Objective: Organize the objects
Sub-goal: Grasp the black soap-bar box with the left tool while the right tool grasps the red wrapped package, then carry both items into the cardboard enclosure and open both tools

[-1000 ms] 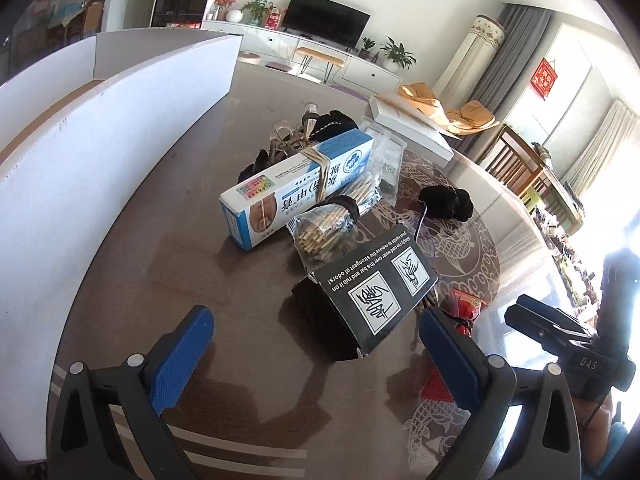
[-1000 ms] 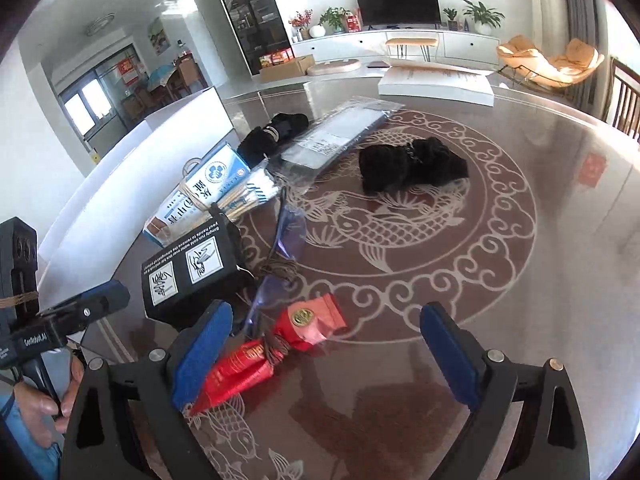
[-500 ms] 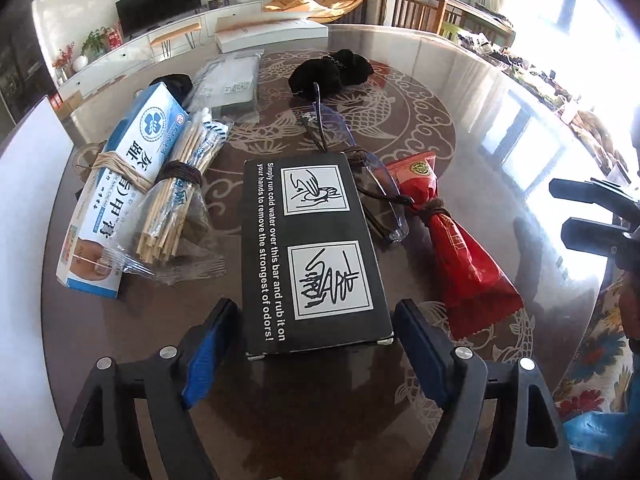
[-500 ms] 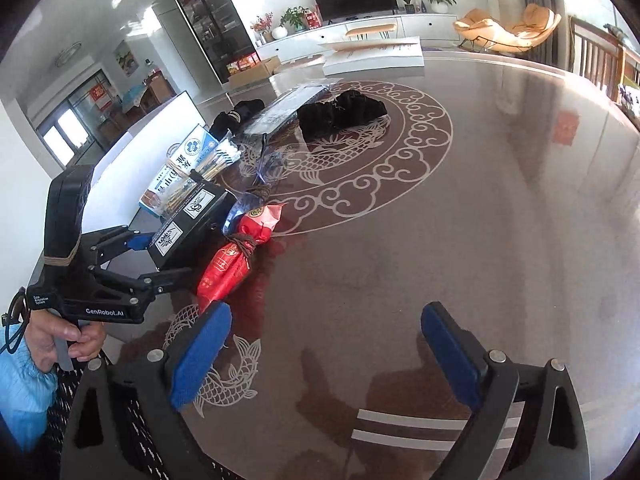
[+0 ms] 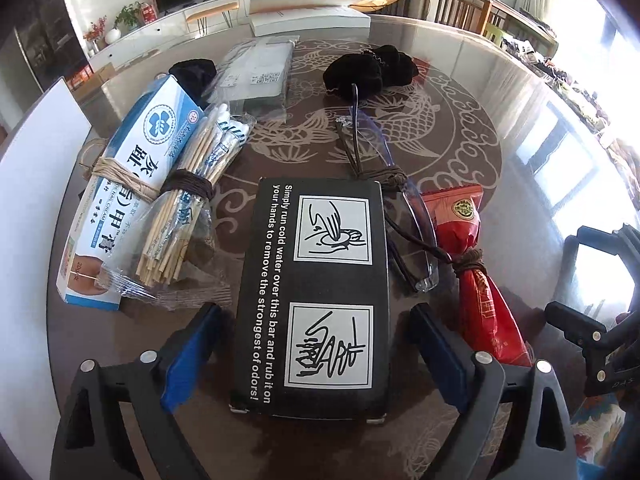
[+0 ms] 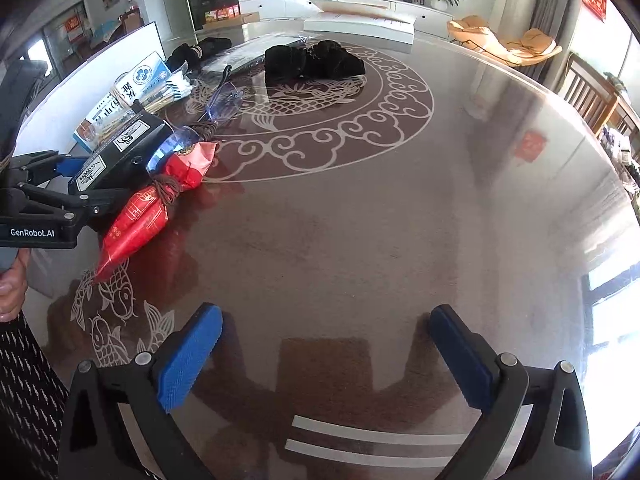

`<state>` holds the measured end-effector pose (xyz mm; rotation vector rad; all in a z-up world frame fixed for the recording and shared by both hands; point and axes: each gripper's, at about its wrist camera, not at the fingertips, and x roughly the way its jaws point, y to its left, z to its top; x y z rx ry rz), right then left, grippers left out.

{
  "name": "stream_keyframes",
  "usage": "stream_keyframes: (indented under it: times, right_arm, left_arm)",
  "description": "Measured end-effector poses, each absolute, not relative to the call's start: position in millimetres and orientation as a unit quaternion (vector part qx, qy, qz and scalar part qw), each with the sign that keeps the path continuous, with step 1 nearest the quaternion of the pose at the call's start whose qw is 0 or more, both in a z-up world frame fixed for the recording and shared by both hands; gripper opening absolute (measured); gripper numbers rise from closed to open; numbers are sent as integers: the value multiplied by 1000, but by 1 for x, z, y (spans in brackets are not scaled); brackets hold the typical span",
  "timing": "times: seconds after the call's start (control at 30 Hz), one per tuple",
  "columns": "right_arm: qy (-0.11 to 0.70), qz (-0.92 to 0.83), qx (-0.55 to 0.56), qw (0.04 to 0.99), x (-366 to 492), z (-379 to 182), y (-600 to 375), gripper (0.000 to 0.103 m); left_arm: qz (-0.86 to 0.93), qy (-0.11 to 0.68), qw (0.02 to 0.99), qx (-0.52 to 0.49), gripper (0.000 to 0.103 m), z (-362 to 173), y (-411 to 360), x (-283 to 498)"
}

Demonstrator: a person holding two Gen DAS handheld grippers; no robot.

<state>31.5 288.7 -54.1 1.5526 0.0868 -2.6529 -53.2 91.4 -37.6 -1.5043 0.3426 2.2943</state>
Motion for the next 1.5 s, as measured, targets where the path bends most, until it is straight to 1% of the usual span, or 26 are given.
stream_keyframes:
  times: [0.13,0.17,0.2,0.23,0.27,0.3,0.33,0.4,0.5,0.6,0.63,0.67,0.7,0.73,0.8,0.87,0.9,1.0,1.07,1.13,1.23,1.3,1.43,1.5]
  right_arm:
    - [23,-866,498,29,31,-55,287,103]
    - [24,-866,498,29,32,-55,287,103]
    - [26,-864,502,32,29,-54,286,103]
    - [29,-857,514,37,27,-54,286,103]
    - [31,-848,528,36,24,-53,286,103]
    - [22,-841,540,29,22,-52,287,96]
    - [2,-841,540,31,22,-46,289,79]
    - [-48,-844,529,73,21,-31,282,67]
    - [-88,-832,530,135,8,-23,249,66]
    - [-67,-836,526,141,-11,-27,213,66]
    - [-62,-836,527,138,-18,-32,206,64]
    - [-56,-834,532,134,-23,-37,201,56]
    - [-40,-841,526,120,-26,-38,199,33]
    - [-30,-844,524,113,-25,-37,199,22]
    - [-50,-842,524,120,-20,-35,212,20]
    - [-37,-846,519,113,-10,-31,222,20]
    - [-43,-846,519,112,-5,-28,230,20]
    - [-96,-846,513,109,6,-15,259,20]
    - [-121,-851,498,116,11,0,266,20]
    - [-130,-857,480,137,8,25,256,20]
    - [-132,-862,448,198,-5,64,209,20]
    - [-134,-858,427,251,-15,86,163,20]
    - [-133,-835,403,350,-35,112,57,20]
    - [-115,-827,398,380,-41,116,5,20]
  left_arm:
    - [810,122,183,-543,103,-37,94,-55]
    - [815,118,177,-539,99,-36,91,-52]
    - [826,112,176,-524,72,-31,87,-48]
    - [833,111,176,-512,58,-27,84,-42]
    - [833,108,180,-512,58,-25,79,-36]
    - [837,103,181,-506,58,-23,74,-28]
    - [842,100,180,-498,57,-22,68,-19]
    - [848,94,169,-493,57,-21,57,-5]
    - [852,60,148,-498,57,-20,36,7]
    - [857,24,126,-498,57,-14,18,10]
    - [860,11,123,-495,57,-10,10,14]
    - [864,1,120,-489,57,-4,4,18]
    - [869,-3,116,-480,57,2,-2,23]
    - [875,-1,110,-471,57,8,-8,28]
    - [885,6,99,-455,57,17,-18,38]
    - [889,-4,95,-447,57,21,-28,47]
    - [890,-13,94,-446,57,23,-33,49]
    - [892,-47,95,-439,57,33,-49,56]
    - [897,-76,95,-425,57,48,-65,59]
    - [905,-95,83,-407,57,68,-89,58]
    - [915,-105,42,-387,58,90,-134,53]
    - [916,-105,3,-388,58,94,-168,45]
    - [901,-114,-63,-414,58,83,-233,31]
    - [892,-118,-84,-428,58,75,-257,25]
